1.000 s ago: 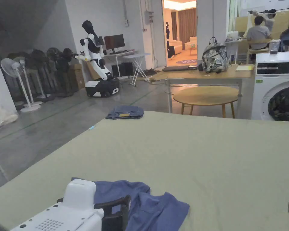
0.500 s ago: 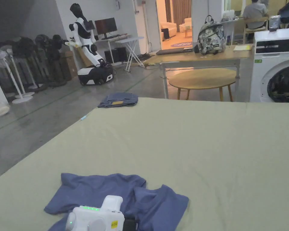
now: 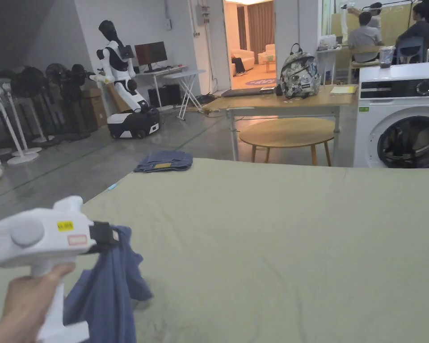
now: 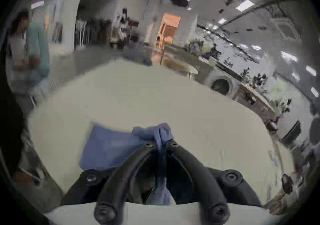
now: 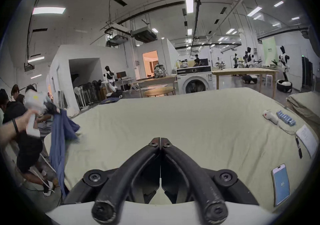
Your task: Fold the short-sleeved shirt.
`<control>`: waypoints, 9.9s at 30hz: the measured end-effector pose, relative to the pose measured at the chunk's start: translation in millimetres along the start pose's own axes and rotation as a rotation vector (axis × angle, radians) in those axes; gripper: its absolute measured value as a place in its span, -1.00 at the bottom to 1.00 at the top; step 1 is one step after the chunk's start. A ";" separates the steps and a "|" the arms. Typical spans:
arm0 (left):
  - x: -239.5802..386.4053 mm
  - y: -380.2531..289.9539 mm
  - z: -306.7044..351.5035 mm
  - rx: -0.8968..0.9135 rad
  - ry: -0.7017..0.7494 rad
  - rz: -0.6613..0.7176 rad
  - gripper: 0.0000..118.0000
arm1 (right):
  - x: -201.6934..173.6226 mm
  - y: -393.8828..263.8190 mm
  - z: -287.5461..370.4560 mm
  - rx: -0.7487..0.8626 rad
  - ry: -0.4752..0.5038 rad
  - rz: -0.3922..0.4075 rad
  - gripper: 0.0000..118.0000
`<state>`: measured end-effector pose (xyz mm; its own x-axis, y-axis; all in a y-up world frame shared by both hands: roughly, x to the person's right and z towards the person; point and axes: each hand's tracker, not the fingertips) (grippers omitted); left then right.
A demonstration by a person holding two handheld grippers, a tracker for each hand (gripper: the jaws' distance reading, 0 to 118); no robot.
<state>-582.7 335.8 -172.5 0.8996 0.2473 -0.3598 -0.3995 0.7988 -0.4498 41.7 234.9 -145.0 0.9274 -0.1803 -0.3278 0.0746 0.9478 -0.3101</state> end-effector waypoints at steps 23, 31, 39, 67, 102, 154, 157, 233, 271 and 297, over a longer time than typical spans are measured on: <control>461.6 -367.6 -71.0 -0.548 -0.921 -0.356 -0.95 | 95.4 -5.2 87.9 0.010 -0.269 -0.136 -1.00; 477.1 -409.5 10.5 -0.561 -1.073 -0.517 -0.30 | 112.3 -17.4 113.1 -0.044 -0.347 -0.114 -1.00; 329.0 -271.3 56.7 0.025 -0.720 -0.435 -0.16 | 82.8 -11.7 107.2 -0.069 -0.264 0.023 -1.00; 241.7 -182.4 -126.6 -0.434 -0.338 -0.368 -0.21 | 96.8 -30.2 86.2 -0.121 -0.202 -0.076 -1.00; 231.4 -198.5 -106.3 -0.232 -0.378 -0.359 -1.00 | 151.4 -101.4 89.5 -0.347 -0.298 -0.484 -0.92; 215.1 47.8 -97.0 0.184 -0.317 -0.194 -1.00 | 159.9 251.4 -202.3 -0.062 -0.202 0.059 -0.93; 191.3 -15.6 -86.2 0.134 -0.356 -0.195 -1.00 | 171.1 195.7 -180.8 -0.108 -0.180 0.033 -0.93; 97.5 -356.2 27.4 -0.313 -0.124 -0.177 -0.97 | 124.9 14.1 47.5 -0.290 -0.140 0.181 0.27; 179.5 -104.0 97.5 0.331 -0.445 -0.179 -0.98 | 155.8 236.1 52.9 -0.099 -0.185 0.196 -1.00; 285.0 209.7 33.5 0.520 -0.249 -0.267 -0.98 | 146.6 517.7 -127.3 0.229 -0.326 0.151 -1.00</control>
<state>-404.1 592.2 -342.0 0.9955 0.0727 -0.0608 -0.0740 0.9971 -0.0195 169.7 665.7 -467.2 0.9988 0.0225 -0.0430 -0.0251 0.9978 -0.0619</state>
